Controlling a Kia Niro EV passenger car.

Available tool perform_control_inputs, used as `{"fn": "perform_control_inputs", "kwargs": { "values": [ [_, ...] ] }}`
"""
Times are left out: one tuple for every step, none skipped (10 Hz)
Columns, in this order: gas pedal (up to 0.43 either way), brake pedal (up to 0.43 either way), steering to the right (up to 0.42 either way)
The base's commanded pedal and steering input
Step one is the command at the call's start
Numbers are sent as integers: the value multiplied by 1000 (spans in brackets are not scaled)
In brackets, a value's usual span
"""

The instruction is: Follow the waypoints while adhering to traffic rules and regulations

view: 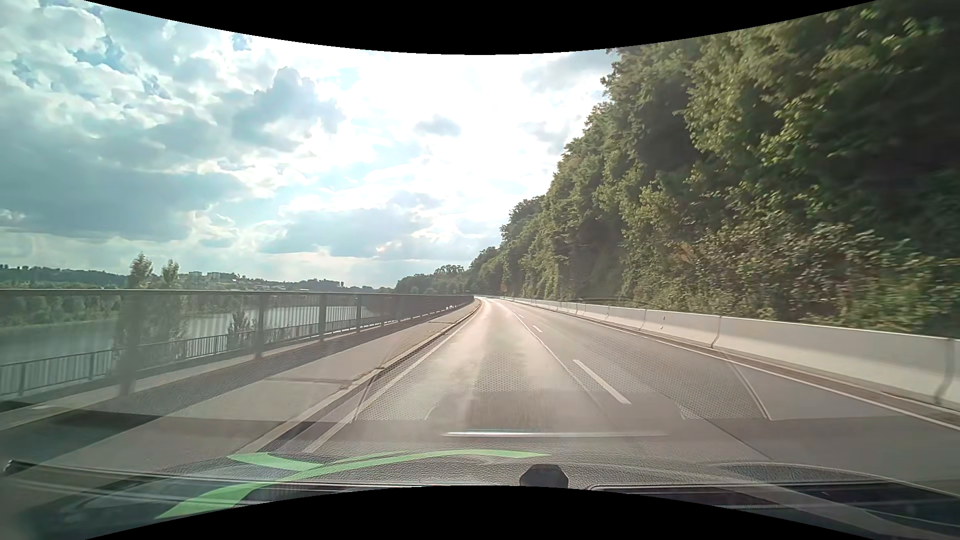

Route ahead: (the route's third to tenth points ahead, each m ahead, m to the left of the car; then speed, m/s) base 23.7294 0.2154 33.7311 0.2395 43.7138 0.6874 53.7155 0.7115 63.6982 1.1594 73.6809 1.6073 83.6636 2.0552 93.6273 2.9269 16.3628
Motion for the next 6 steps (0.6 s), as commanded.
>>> {"fn": "perform_control_inputs", "kwargs": {
  "values": [
    [209,0,-5],
    [209,0,-5],
    [209,0,-5],
    [209,0,-5],
    [209,0,-5],
    [209,0,-5]
  ]
}}
